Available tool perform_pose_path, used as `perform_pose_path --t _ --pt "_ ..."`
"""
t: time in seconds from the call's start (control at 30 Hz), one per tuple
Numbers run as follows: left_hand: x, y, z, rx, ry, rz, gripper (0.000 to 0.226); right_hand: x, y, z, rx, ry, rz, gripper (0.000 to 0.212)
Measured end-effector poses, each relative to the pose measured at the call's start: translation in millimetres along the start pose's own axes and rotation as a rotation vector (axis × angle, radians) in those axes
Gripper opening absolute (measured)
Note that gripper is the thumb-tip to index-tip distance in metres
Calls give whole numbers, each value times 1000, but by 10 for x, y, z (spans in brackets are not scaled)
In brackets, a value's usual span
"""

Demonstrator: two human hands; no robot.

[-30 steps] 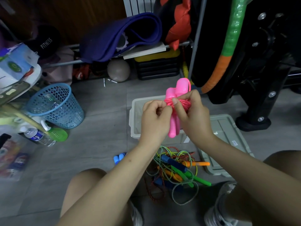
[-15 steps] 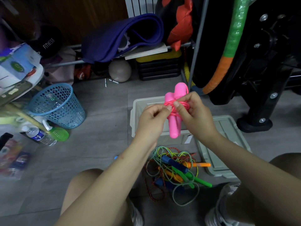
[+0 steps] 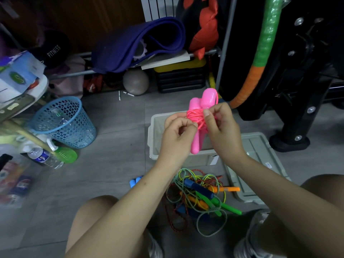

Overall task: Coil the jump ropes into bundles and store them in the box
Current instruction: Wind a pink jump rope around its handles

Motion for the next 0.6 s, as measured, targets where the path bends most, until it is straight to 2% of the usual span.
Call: perform_pose_path --t 0.07,0.1,0.17,0.2,0.27,0.33,0.4,0.47,0.6 --pt "-84 -50 1 59 -7 -93 9 -9 -19 12 -39 -70 2 14" --pt "-108 -73 -15 56 27 -185 22 5 -35 23 -53 -139 33 19" --pt "-146 -97 -60 -35 164 -419 41 54 -71 45 -88 -260 133 30" --pt "-149 -95 -86 -103 211 -473 38 73 -88 58 -110 -283 187 36" --pt "-150 -58 -115 -157 134 -412 19 114 -139 64 -144 -277 316 51" --pt "-148 -13 -100 -161 1 -303 18 150 -218 37 -151 -263 450 62" --pt "-178 37 -81 -168 -174 -174 21 162 -268 16 -140 -260 526 49" --pt "-207 68 -73 -102 -287 -100 24 145 -250 33 -139 -276 537 32" --pt "-229 114 -119 -50 -221 -22 25 178 -195 149 -122 -285 582 26"
Point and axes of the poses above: each hand's wrist, its own y-axis away from the middle knuckle, its own z-axis out of the palm, x = y × z, the point moved 1 cm from there along -y, towards the middle knuckle, and after that the axes turned 7 degrees about x, right-handed, at the moved point
